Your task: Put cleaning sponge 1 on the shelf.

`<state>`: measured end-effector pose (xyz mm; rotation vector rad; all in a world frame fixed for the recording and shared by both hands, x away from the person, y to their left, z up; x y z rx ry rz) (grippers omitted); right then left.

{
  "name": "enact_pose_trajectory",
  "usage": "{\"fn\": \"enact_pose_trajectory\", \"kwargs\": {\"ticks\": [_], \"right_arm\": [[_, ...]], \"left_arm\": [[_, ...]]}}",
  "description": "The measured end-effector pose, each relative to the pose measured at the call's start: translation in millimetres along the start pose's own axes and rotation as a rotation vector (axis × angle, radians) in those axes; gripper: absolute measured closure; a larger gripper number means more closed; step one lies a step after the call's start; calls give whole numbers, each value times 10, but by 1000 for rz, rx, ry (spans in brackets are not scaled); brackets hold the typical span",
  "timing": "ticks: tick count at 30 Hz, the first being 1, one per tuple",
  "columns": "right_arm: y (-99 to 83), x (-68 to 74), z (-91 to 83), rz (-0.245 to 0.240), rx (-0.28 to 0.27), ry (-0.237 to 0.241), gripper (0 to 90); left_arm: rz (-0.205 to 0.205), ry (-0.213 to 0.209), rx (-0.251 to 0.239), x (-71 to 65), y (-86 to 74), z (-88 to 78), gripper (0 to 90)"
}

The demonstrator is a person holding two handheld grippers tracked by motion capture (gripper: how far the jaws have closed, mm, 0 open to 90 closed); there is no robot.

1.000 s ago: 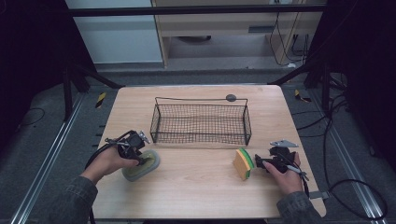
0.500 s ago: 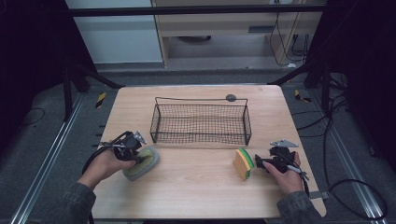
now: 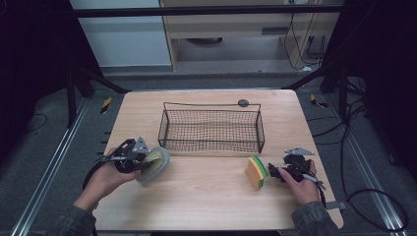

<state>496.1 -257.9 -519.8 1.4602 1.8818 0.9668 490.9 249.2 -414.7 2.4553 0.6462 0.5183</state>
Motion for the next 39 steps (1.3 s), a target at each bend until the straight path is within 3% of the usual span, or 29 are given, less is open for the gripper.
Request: {"fn": "enact_pose_trajectory", "kwargs": {"ticks": [4, 10, 13, 21, 31, 37, 39], "right_arm": [[-1, 1, -1, 0, 0, 1, 5], [-1, 1, -1, 1, 0, 1, 5], [-2, 3, -3, 2, 0, 2, 6], [-1, 1, -2, -1, 0, 3, 5], [-5, -8, -7, -9, 1, 14, 7], [-8, -10, -12, -13, 2, 16, 8], [-8, -10, -12, -13, 2, 16, 8]], "left_arm": [[22, 13, -9, -39, -22, 14, 702], [12, 32, -37, -40, -64, -35, 702], [-2, 46, -66, -26, -50, -103, 702], [25, 110, -94, 30, 46, -261, 702], [117, 177, -50, 146, 242, -446, 703], [131, 199, -56, 229, 340, -523, 702], [152, 207, -49, 274, 401, -538, 702]]}}
Point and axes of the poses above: each handheld gripper's, and its own axes: z roughly forward along the jaws, y roughly out of its top, x roughly to its left, the point moved 1 cm from there along z, roughly forward along the jaws, and after that the axes turned 8 degrees about -x, right-handed, at the moved point
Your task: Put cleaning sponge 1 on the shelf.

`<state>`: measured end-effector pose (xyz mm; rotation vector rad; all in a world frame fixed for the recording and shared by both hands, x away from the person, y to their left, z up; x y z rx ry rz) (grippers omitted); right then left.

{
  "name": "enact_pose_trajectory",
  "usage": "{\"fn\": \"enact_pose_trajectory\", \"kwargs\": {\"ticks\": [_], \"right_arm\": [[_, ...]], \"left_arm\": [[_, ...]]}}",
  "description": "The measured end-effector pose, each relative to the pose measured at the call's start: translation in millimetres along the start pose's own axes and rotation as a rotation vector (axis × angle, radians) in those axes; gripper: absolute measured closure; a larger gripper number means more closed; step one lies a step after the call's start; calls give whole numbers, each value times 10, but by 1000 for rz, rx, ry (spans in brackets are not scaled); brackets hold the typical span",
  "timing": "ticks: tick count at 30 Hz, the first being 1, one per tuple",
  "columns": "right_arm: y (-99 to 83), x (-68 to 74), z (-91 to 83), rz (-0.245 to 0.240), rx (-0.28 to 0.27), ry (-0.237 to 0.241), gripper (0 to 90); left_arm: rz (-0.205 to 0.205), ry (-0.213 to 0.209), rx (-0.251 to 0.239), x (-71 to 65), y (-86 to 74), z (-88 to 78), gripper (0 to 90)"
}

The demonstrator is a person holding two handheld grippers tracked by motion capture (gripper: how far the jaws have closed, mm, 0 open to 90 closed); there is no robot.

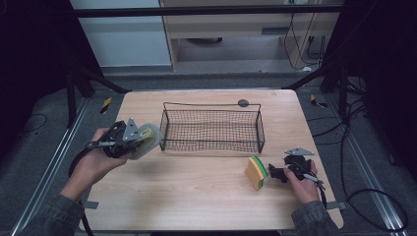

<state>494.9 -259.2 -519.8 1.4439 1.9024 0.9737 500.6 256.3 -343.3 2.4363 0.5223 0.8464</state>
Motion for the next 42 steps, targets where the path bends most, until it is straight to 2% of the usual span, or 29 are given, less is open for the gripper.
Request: {"fn": "enact_pose_trajectory", "kwargs": {"ticks": [2, 3, 9, 12, 21, 25, 34, 42], "right_arm": [[0, 0, 0, 0, 0, 0, 8], [0, 0, 0, 0, 0, 0, 8], [-1, 2, -3, 0, 0, 5, 8], [-6, 1, -9, -7, -2, 11, 8], [-10, 3, -15, -8, -2, 13, 8], [-11, 3, -15, -7, -3, 13, 8], [-8, 2, -12, -10, -1, 14, 6], [-11, 5, -15, -7, -2, 12, 7]], "left_arm": [[13, -1, -4, 16, 19, 3, 702], [36, 1, -8, 48, 53, 8, 702], [58, 10, -14, 116, 138, 4, 702], [103, 12, -11, 110, 187, 20, 702], [152, 19, -31, 117, 318, 94, 702], [162, 18, -24, 127, 356, 104, 702], [189, 26, -48, 183, 466, 152, 702], [253, 25, -46, 280, 657, 259, 702]]}}
Point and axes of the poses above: each handheld gripper's, and its own axes: z roughly forward along the jaws, y roughly out of its top, x roughly to its left, the point moved 1 cm from there along z, roughly forward along the jaws, and after that the axes turned 8 degrees about -x, right-handed, at the moved point
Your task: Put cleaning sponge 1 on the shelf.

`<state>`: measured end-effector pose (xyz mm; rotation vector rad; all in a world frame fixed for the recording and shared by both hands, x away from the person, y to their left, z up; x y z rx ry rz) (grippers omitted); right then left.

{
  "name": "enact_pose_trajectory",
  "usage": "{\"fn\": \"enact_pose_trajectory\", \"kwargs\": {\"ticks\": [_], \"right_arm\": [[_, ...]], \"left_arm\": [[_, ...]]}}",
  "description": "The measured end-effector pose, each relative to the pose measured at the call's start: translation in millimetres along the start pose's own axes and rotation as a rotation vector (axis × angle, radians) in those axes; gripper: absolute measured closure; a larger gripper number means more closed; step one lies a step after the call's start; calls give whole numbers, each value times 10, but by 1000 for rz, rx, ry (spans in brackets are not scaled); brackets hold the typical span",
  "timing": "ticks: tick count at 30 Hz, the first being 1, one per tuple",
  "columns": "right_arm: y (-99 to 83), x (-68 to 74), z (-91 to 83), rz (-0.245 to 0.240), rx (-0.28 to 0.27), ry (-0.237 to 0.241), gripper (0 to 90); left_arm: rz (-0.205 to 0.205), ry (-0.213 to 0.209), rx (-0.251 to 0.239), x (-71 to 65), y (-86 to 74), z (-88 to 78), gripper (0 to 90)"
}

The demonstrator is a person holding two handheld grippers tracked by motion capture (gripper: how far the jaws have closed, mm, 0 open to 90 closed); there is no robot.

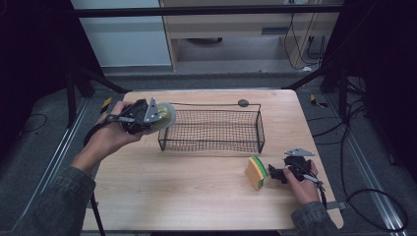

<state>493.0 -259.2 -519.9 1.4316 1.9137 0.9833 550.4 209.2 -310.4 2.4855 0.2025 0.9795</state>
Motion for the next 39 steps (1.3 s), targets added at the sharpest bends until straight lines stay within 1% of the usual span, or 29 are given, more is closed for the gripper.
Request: {"fn": "enact_pose_trajectory", "kwargs": {"ticks": [1, 2, 4, 5, 6, 7, 8, 10, 11, 13, 15, 16, 17, 18, 20, 21, 23, 25, 26, 27, 28, 30, 31, 39], "right_arm": [[0, 0, 0, 0, 0, 0, 7], [0, 0, 0, 0, 0, 0, 7], [0, 0, 0, 0, 0, 0, 7], [0, 1, 1, 1, 0, -1, 7], [0, 1, 1, 1, 0, -1, 7], [0, 1, 0, 0, 0, -1, 7], [-1, 1, 0, -2, 1, -2, 7], [-2, 1, -1, -2, 1, -2, 7], [-2, 1, -1, -2, 1, -2, 7], [-2, 0, -2, -4, 1, -1, 7], [-4, 4, -6, -4, 1, 3, 7], [-4, 4, -6, -4, 1, 3, 7], [-5, 10, -9, -7, 2, 15, 7], [-6, 10, -10, -12, 3, 17, 7], [-7, 11, -11, -15, 2, 19, 7], [-7, 11, -11, -14, 2, 19, 7], [-7, 11, -11, -14, 3, 19, 7], [-8, 12, -13, -15, 3, 21, 7], [-8, 12, -13, -15, 3, 21, 7], [-8, 12, -13, -15, 3, 21, 7], [-8, 12, -13, -15, 3, 21, 7], [-8, 11, -13, -15, 3, 21, 7], [-8, 12, -13, -15, 3, 21, 7], [-8, 11, -13, -16, 3, 21, 7]], "left_arm": [[4, -1, -3, 21, 11, 13, 702], [-3, 0, -15, 42, 15, 35, 702], [-5, -1, -15, 54, 14, 44, 702], [-10, 9, -22, 71, 10, 53, 702], [-10, 9, -22, 71, 10, 53, 702], [-9, 2, -40, 77, 25, 42, 702], [-9, 2, -40, 77, 25, 42, 702], [12, 4, -57, 65, 95, 28, 702], [12, 4, -57, 65, 95, 28, 702], [27, -1, -48, 68, 137, 38, 702], [23, -1, -51, 77, 173, 101, 702], [23, -1, -51, 77, 173, 101, 702], [23, -5, -53, 79, 190, 125, 702], [13, -5, -75, 93, 226, 153, 702], [3, -13, -91, 106, 265, 189, 702], [4, -17, -99, 110, 279, 208, 702], [10, -29, -96, 117, 326, 255, 702], [12, -35, -105, 112, 369, 306, 702], [12, -35, -105, 112, 369, 306, 702], [14, -44, -117, 96, 405, 351, 702], [14, -44, -117, 96, 405, 351, 702], [28, -52, -107, 66, 429, 388, 702], [49, -58, -92, 39, 436, 416, 702], [47, -65, -87, 57, 399, 438, 702]]}}
Point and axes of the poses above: each handheld gripper's, and its own axes: z roughly forward along the jaws, y roughly out of its top, x roughly to its left, the point moved 1 cm from there along z, roughly forward along the jaws, and after that the axes turned 8 degrees about -x, right-handed, at the moved point
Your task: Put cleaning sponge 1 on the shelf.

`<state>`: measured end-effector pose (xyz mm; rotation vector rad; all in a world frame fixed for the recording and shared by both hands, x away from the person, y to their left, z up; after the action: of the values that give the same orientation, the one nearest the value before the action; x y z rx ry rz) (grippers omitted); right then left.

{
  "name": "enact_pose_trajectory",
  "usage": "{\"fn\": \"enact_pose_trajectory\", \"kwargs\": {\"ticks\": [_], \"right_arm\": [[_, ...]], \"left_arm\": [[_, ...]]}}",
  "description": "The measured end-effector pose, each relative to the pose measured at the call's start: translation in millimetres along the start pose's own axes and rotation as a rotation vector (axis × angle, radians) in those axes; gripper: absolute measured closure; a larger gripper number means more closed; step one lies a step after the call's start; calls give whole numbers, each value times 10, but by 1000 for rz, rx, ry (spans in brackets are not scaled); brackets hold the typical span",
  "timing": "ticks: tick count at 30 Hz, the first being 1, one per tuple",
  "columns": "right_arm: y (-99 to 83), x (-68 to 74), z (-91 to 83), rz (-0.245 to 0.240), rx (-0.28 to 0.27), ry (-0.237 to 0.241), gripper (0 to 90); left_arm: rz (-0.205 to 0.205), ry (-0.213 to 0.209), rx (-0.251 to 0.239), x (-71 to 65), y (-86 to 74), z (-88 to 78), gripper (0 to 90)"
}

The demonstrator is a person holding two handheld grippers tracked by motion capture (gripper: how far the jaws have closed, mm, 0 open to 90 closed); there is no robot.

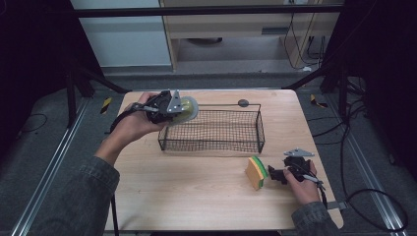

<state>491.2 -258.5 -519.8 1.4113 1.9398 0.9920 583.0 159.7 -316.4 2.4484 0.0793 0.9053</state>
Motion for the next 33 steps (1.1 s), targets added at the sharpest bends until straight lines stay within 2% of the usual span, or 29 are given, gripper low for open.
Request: {"fn": "enact_pose_trajectory", "kwargs": {"ticks": [3, 9, 10, 14, 20, 25, 26, 33], "right_arm": [[0, 0, 0, 0, 0, -1, 7], [-3, 5, -3, 3, -4, -2, 7], [-5, 10, -5, 4, -3, -4, 7], [-5, 10, -4, 5, -3, -3, 7], [-6, 10, -5, 4, -3, -4, 7], [-10, 8, -8, -4, -4, -7, 7], [-11, 10, -9, -4, -4, -7, 7], [-12, 11, -12, -5, -3, -6, 7]], "left_arm": [[12, -7, 2, -19, -8, -2, 702], [46, -29, 9, -13, 78, 16, 702], [58, -26, 1, -2, 110, 43, 702], [54, -31, -11, 3, 135, 107, 702], [80, -41, 3, -18, 178, 201, 702], [104, -34, 18, -27, 162, 231, 702], [114, -37, 36, -35, 136, 245, 702], [104, -43, 52, -28, 65, 271, 702]]}}
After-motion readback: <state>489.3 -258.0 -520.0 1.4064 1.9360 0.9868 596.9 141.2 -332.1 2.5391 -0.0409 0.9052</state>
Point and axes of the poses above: each handheld gripper's, and its own axes: z roughly forward along the jaws, y roughly out of its top, x roughly to its left, the point moved 1 cm from there along z, roughly forward along the jaws, and after that the axes turned 8 degrees about -x, right-handed, at the moved point
